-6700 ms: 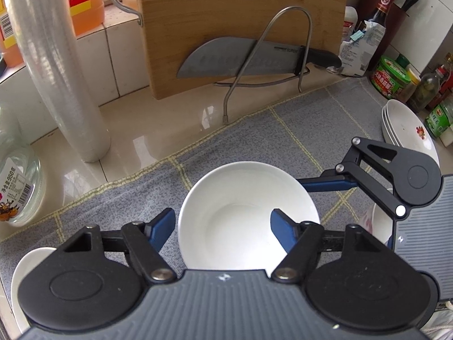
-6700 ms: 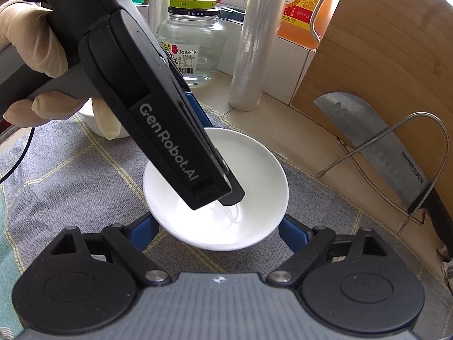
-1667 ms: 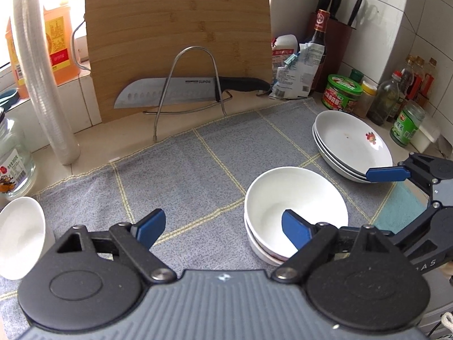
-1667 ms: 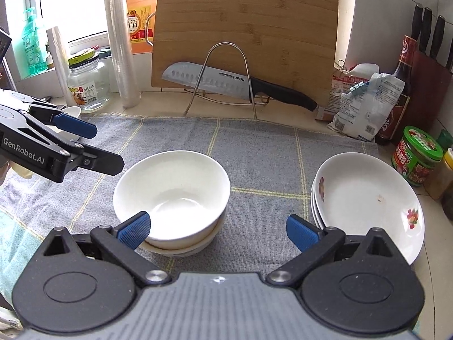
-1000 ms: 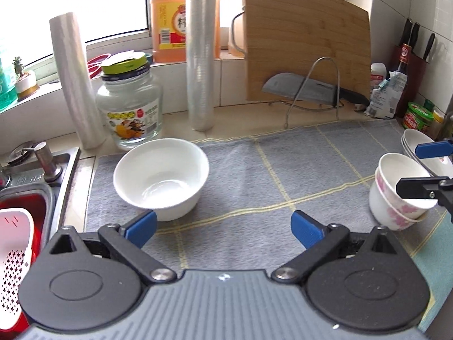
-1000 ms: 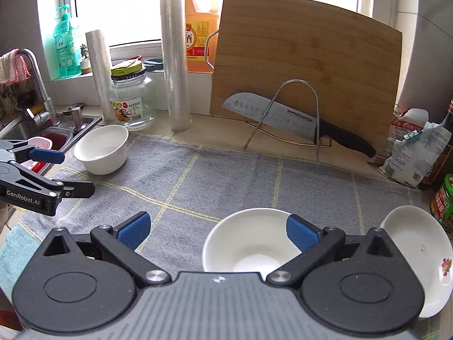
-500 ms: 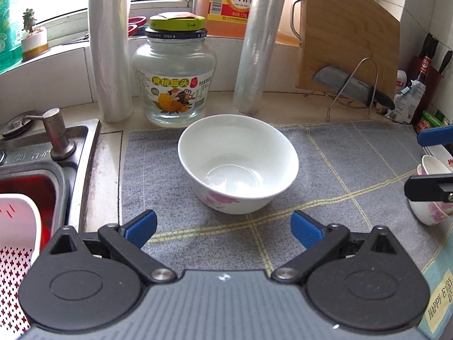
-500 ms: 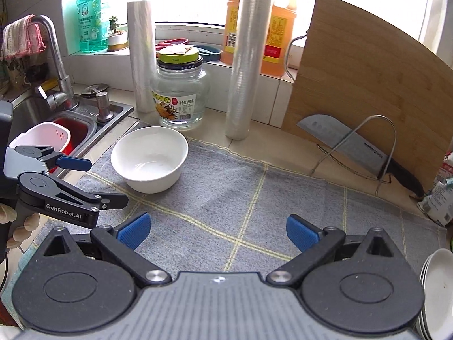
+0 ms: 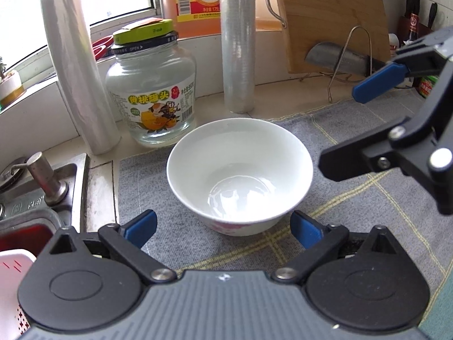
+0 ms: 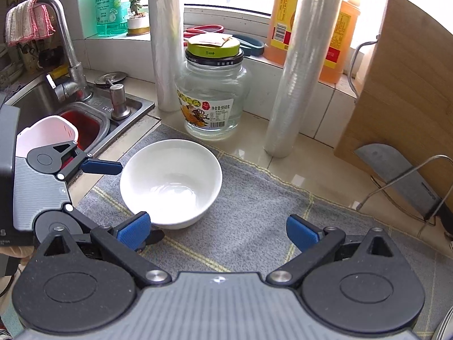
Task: Organize plates and bowls
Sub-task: 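Move both tools to the pink-patterned white bowl beside the glass jar, then close the right tool on the rim of the patterned bowl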
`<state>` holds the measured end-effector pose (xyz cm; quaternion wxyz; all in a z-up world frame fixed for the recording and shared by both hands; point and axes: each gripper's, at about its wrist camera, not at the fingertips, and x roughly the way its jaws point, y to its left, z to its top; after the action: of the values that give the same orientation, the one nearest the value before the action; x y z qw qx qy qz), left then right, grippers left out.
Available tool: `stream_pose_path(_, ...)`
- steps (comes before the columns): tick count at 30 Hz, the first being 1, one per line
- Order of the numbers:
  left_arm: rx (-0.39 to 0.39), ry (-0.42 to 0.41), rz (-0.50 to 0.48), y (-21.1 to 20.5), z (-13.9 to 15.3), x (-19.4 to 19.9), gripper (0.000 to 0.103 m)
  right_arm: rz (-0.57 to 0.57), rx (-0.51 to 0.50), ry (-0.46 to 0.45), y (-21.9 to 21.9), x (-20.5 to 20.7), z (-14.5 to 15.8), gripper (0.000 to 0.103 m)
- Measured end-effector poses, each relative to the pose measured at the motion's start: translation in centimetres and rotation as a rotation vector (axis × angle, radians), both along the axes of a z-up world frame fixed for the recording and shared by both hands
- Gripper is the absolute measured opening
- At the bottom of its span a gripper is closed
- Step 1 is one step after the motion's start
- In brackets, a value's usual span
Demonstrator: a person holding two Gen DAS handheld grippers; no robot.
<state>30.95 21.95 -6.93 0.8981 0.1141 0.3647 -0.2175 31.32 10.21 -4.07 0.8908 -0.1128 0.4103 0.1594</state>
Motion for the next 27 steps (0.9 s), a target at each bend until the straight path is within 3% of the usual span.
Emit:
stream_pose_path(10, -0.031, 0.012, -0.032, 0.1, 0.0, 0.3, 0.089, 0.071, 0.041, 0.048, 1.7, 3.7, -1.4, 0.101)
stream_pose_path(18, -0.001, -0.049, -0.077, -0.3, 0.2, -0.2, 0.085, 0.099, 0.059, 0.095, 2.0, 5.7, -2.7, 0.096)
stream_pose_path(27, -0.016, -0.051, -0.091, -0.2, 0.3, -0.1, 0.081, 0.123, 0.082, 0.127, 2.1, 7.0, -3.3, 0.082)
